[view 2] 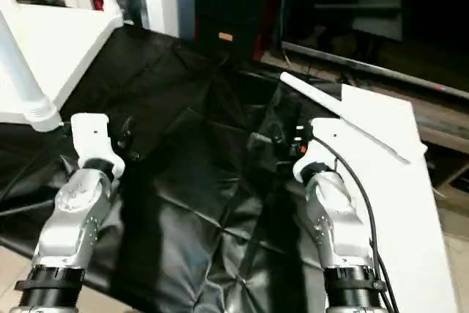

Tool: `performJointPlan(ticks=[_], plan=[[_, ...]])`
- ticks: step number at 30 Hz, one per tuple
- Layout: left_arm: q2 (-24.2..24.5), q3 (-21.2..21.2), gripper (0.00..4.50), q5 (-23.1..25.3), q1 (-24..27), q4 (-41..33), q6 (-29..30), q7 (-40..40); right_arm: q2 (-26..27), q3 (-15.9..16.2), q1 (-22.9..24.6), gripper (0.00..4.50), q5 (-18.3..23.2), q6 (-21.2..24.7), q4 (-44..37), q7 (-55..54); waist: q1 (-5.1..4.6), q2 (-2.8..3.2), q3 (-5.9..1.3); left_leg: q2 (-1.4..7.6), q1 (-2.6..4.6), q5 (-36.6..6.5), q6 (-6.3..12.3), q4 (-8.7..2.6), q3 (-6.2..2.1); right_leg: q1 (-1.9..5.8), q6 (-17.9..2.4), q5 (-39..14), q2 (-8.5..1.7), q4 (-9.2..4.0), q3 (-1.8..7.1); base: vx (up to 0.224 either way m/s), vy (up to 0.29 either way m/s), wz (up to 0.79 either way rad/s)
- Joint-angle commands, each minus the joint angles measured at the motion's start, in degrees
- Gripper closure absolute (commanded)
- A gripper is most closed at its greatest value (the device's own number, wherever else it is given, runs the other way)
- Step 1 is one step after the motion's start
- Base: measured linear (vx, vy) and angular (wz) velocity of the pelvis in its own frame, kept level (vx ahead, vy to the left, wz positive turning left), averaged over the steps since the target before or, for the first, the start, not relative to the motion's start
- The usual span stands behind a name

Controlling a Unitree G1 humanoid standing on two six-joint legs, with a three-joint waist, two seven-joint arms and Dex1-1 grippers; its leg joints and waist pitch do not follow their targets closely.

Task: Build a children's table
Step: Move to table

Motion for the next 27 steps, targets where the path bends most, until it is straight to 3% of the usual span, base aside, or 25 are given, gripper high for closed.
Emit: performJointPlan(ticks=[1, 2, 3, 4, 6, 7, 8, 10, 11, 12, 13, 14, 15, 16, 17, 18, 19, 20, 21, 22, 23, 24, 25, 26, 27], plan=[[0.0, 0.2, 2.83, -0.6, 0.7, -2.4, 2.0, -0.6, 0.2, -0.4, -0.7, 0.00, 0.2, 1.6, -1.3, 0.0, -0.06, 0.46, -3.08, 4.55, 0.63, -8.6, 3.84, -4.33, -2.09, 2.94, 4.8, -18.1, -8.74, -6.24, 4.88, 0.000, 0.000, 0.00], [0.1, 0.3, 2.83, -1.0, 1.0, -3.2, 2.4, -0.9, 0.3, -0.7, -0.9, 0.00, 0.3, 1.9, -1.2, -0.2, -0.04, 0.60, -2.95, 4.46, 0.74, -9.8, 3.48, -4.46, -2.07, 3.04, 4.2, -20.2, -8.75, -6.33, 4.86, 0.000, 0.000, 0.00], [0.2, 0.5, 2.83, -1.5, 1.2, -3.9, 2.8, -1.0, 0.3, -0.9, -1.3, 0.00, 0.4, 2.1, -0.9, -0.3, -0.16, 0.83, -2.80, 4.94, 1.57, -13.7, 2.40, -4.99, -2.15, 3.37, 2.8, -24.7, -8.82, -6.75, 4.75, 0.000, 0.000, 0.00], [0.3, 0.6, 2.83, -1.6, 1.4, -4.3, 3.2, -0.9, 0.4, -1.0, -1.4, 0.00, 0.7, 2.3, -1.0, -0.2, -0.27, 0.68, -2.70, 5.10, 1.99, -15.7, 2.32, -5.27, -2.14, 3.47, 2.4, -26.2, -8.64, -6.97, 4.54, 0.000, 0.000, 0.00], [0.5, 0.7, 2.83, -1.6, 1.7, -4.8, 3.5, -0.8, 0.3, -0.8, -1.4, 0.00, 0.9, 2.3, -1.2, 0.0, -0.63, 0.79, -2.00, 5.01, 3.44, -21.4, 2.38, -5.82, -1.92, 3.68, 1.7, -31.5, -8.28, -7.90, 3.91, 0.000, 0.000, 0.00], [0.5, 0.7, 2.83, -1.6, 1.7, -4.8, 3.5, -0.8, 0.3, -0.8, -1.4, 0.00, 0.9, 2.3, -1.2, 0.0, -0.59, 0.77, -1.87, 4.61, 4.64, -23.6, 2.51, -5.65, -1.50, 3.96, 1.2, -34.6, -8.46, -8.89, 3.72, 0.060, 0.024, -0.01], [0.4, 0.7, 2.83, -1.8, 2.1, -5.3, 3.9, -0.7, -0.2, -0.5, -1.5, 0.00, 0.6, 3.7, -1.3, -0.3, -0.44, 0.63, -1.50, 4.23, 4.80, -23.1, 2.79, -5.66, -1.30, 4.31, 1.0, -36.6, -8.54, -9.32, 3.87, 0.060, 0.024, -0.01], [0.4, 0.6, 2.83, -1.9, 2.3, -5.6, 4.1, -0.7, -0.3, -0.5, -1.6, 0.00, 0.3, 4.4, -1.1, -0.7, -0.24, 0.61, -1.58, 4.07, 5.01, -21.4, 2.89, -5.62, -1.13, 5.16, 0.7, -37.9, -8.75, -9.62, 4.06, 0.072, 0.023, 0.00], [0.2, 0.6, 2.83, -1.9, 2.5, -5.8, 4.2, -0.7, -0.3, -0.7, -1.6, 0.00, 0.4, 4.4, -1.0, -0.8, -0.35, 2.03, -1.90, 7.41, 12.59, -24.9, -1.26, -6.46, -0.65, 0.38, -0.6, -33.1, -5.64, -7.81, 4.62, 0.074, 0.026, 0.00], [0.1, 0.5, 2.83, -1.9, 2.7, -6.1, 4.3, -0.7, -0.3, -0.9, -1.5, 0.00, 0.7, 4.2, -1.0, -0.6, -1.48, 0.96, -1.61, 10.17, 12.61, -26.0, -2.14, -8.08, -2.06, -0.38, -0.9, -26.4, -5.46, -4.39, 3.56, 0.102, 0.009, -0.31], [0.0, 0.4, 2.83, -1.9, 2.9, -6.2, 4.4, -0.8, -0.3, -1.0, -1.5, 0.00, 0.8, 4.0, -1.0, -0.4, -1.14, 0.91, -1.34, 13.71, 11.97, -29.0, -4.49, -10.56, -1.91, -1.21, -1.0, -15.8, -6.95, 0.95, 2.52, 0.105, -0.011, -0.58], [-0.3, 0.2, 2.83, -2.1, 3.3, -6.8, 4.7, -1.0, -0.4, -1.3, -1.3, 0.00, 0.7, 4.2, -1.3, -0.3, -1.21, -0.41, -1.57, 12.01, 10.91, -27.4, -3.26, -10.70, -0.42, -1.27, -2.1, -9.4, -7.88, 2.24, 2.96, 0.105, -0.011, -0.58], [-0.4, 0.1, 2.83, -2.2, 3.4, -7.0, 4.7, -1.1, -0.5, -1.3, -1.3, 0.00, 0.5, 4.2, -1.4, -0.4, -0.36, -2.42, -2.52, 1.84, 4.83, -22.6, 0.85, -4.08, 3.01, 4.15, -5.7, -9.9, -9.51, -3.22, 7.67, 0.094, -0.044, -0.43], [-0.5, -0.1, 2.83, -2.3, 3.7, -7.3, 5.0, -1.1, -0.6, -1.3, -1.1, 0.00, 0.3, 4.1, -1.5, -0.3, 1.11, -2.45, -3.70, -1.89, 1.55, -18.0, 3.78, 1.01, 2.51, 9.19, -6.3, -13.6, -12.44, -5.11, 11.95, 0.154, -0.075, -0.16], [-0.6, -0.2, 2.83, -2.3, 3.8, -7.5, 5.1, -1.1, -0.6, -1.3, -1.0, 0.00, 0.2, 4.0, -1.6, -0.2, 2.18, -2.28, -4.29, -0.69, -2.43, -7.2, 5.92, 5.62, -1.23, 11.96, -10.1, -11.8, -16.09, -5.69, 14.63, 0.154, -0.075, -0.16], [-0.7, -0.3, 2.83, -2.3, 3.9, -7.6, 5.2, -1.1, -0.7, -1.3, -1.0, 0.00, 0.1, 3.9, -1.7, -0.2, 2.35, -1.99, -4.24, -0.75, -4.35, -3.8, 5.81, 6.28, -2.22, 12.54, -10.4, -7.2, -15.41, -4.91, 13.63, 0.178, -0.064, -0.04], [-0.8, -0.4, 2.83, -2.3, 4.0, -7.7, 5.4, -1.0, -0.7, -1.3, -1.0, 0.00, 0.1, 4.0, -1.8, -0.2, 1.62, -2.01, -4.37, -0.60, -6.71, 1.6, 4.01, 6.48, -3.26, 12.68, -11.4, 5.8, -13.49, -3.26, 11.19, 0.139, -0.037, -0.10], [-1.1, -0.2, 2.83, -2.6, 4.1, -7.7, 4.8, -1.1, -0.8, -1.2, -1.0, 0.00, 0.1, 4.0, -1.8, -0.2, 1.34, -1.71, -3.98, -0.47, -6.24, 4.3, 3.50, 5.43, -3.40, 11.37, -11.7, 8.6, -12.45, -3.59, 9.07, 0.139, -0.037, -0.10], [-1.3, -0.2, 2.83, -2.9, 4.3, -7.9, 4.3, -1.2, -0.9, -1.2, -1.0, 0.00, 0.0, 4.1, -2.0, -0.3, 0.78, 0.78, -3.81, 0.60, -5.21, 15.6, 6.32, -1.02, -3.31, 9.11, -7.7, 8.1, -7.33, -3.67, 3.52, 0.124, -0.004, -0.09], [-1.2, -0.4, 2.83, -2.6, 4.5, -8.0, 4.8, -1.1, -1.0, -1.2, -1.0, 0.00, 0.0, 4.1, -2.1, -0.3, -0.85, 2.77, -3.05, 5.37, -1.93, 11.3, 9.69, -4.62, -5.58, 6.90, -2.8, 1.7, -4.90, -2.02, 1.33, 0.111, 0.063, -0.15], [-1.2, -0.4, 2.83, -2.5, 4.5, -8.0, 5.0, -1.0, -1.1, -1.2, -1.0, 0.00, 0.0, 4.2, -2.1, -0.3, -2.60, 2.80, -3.45, 8.30, -1.05, 13.7, 14.66, -4.93, -8.14, 5.29, -0.9, 1.9, -3.64, 2.70, 1.12, 0.111, 0.063, -0.15], [-1.1, -0.5, 2.83, -2.4, 4.5, -8.0, 5.1, -0.9, -1.1, -1.2, -1.0, 0.00, 0.0, 4.2, -2.1, -0.3, -2.56, 3.25, -4.31, 10.45, 2.36, 17.4, 19.25, -3.70, -10.09, 2.36, 0.2, -0.1, -4.51, 4.24, 2.59, 0.085, 0.070, -0.11], [-1.1, -0.5, 2.83, -2.4, 4.6, -8.0, 5.1, -0.9, -1.2, -1.2, -1.0, 0.00, 0.0, 4.1, -2.1, -0.2, -2.71, 2.31, -4.07, 10.48, 2.92, 27.5, 23.86, -2.87, -10.17, 0.31, 1.0, 3.5, -6.71, 3.94, 5.28, 0.000, 0.000, 0.00], [-1.2, -0.4, 2.83, -2.4, 4.8, -8.1, 5.0, -0.9, -1.2, -1.2, -1.1, 0.00, 0.0, 4.1, -2.0, -0.2, -3.32, 1.61, -4.26, 9.73, 2.16, 32.1, 24.45, -2.67, -9.74, 0.41, 2.0, 7.8, -7.49, 3.40, 6.21, 0.000, 0.000, 0.00], [-1.2, -0.4, 2.83, -2.3, 4.9, -8.3, 5.1, -0.9, -1.2, -1.3, -1.1, 0.00, 0.0, 4.1, -2.0, -0.1, -1.98, -0.13, -3.43, 4.33, -1.68, 24.8, 18.22, -2.18, -4.79, 2.44, 0.0, 14.5, -9.95, -0.69, 7.92, -0.057, 0.034, -0.12]])
